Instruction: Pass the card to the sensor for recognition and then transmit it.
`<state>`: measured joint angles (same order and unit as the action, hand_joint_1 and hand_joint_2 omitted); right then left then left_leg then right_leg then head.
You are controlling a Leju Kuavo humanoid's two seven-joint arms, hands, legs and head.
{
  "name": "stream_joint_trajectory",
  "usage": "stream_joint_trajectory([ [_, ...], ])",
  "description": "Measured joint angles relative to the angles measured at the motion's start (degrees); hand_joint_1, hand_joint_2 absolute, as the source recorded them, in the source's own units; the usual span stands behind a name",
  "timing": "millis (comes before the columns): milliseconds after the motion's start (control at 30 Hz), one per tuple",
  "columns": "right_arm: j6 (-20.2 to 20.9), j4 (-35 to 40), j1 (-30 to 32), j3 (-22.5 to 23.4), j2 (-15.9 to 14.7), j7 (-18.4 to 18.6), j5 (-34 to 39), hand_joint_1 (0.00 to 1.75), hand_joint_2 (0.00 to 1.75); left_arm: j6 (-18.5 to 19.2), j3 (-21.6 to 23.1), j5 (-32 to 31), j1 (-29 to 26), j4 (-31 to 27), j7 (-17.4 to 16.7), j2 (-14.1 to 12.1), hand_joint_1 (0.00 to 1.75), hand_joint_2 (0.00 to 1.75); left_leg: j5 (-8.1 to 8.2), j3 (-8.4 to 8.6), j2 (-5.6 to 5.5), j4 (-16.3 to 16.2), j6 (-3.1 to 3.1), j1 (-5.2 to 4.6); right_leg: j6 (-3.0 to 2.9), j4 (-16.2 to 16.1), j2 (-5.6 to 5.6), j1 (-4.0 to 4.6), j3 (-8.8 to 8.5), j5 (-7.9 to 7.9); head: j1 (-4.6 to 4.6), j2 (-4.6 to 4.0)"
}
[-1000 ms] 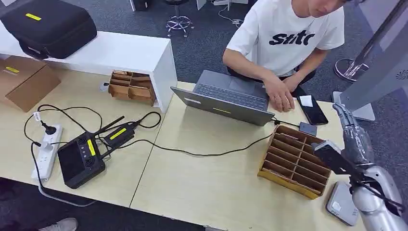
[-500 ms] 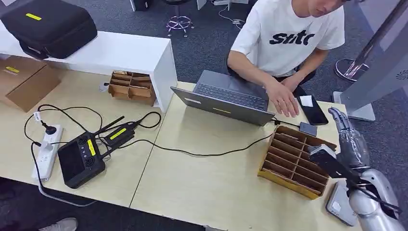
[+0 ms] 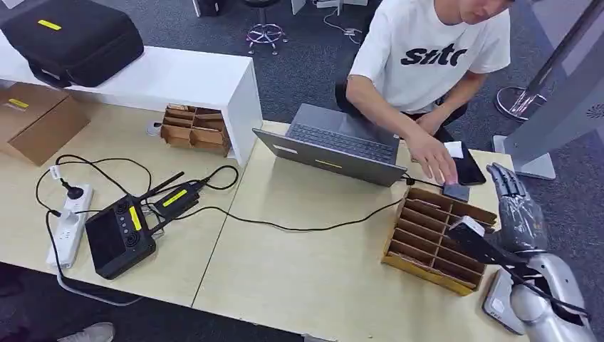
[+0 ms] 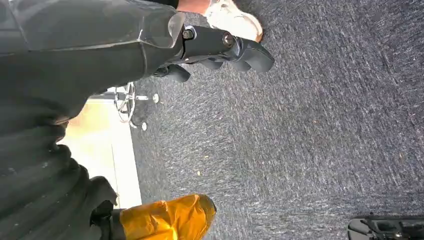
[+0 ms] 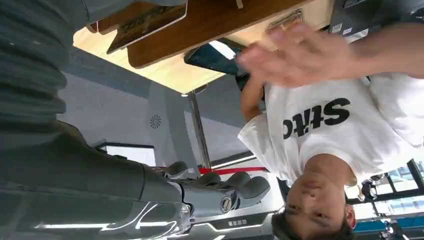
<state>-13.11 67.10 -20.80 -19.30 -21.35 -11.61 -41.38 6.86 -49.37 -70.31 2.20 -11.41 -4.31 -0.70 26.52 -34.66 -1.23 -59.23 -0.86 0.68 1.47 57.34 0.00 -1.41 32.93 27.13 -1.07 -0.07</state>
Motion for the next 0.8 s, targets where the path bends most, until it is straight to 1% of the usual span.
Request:
stream_joint_trajectory([
  [267, -0.4, -0.7, -0.2, -0.1, 0.0, 0.2, -0.7, 0.00, 1.75, -0.1, 0.0, -0.2, 0.0, 0.0, 0.0, 0.0, 0.00, 1.75, 0.00, 0.00, 0.00, 0.0, 0.00, 0.00, 0.00, 0.0, 0.00, 0.00, 0.00, 0.00, 0.02, 0.00],
  [800, -0.7, -4.8, -0.2, -0.1, 0.0, 0.6, -1.1, 0.00, 1.75, -0.2, 0.0, -0.3, 0.0, 0.0, 0.0, 0.0, 0.00, 1.75, 0.00, 0.01, 0.00, 0.0, 0.00, 0.00, 0.00, 0.0, 0.00, 0.00, -0.01, 0.00, 0.02, 0.00],
])
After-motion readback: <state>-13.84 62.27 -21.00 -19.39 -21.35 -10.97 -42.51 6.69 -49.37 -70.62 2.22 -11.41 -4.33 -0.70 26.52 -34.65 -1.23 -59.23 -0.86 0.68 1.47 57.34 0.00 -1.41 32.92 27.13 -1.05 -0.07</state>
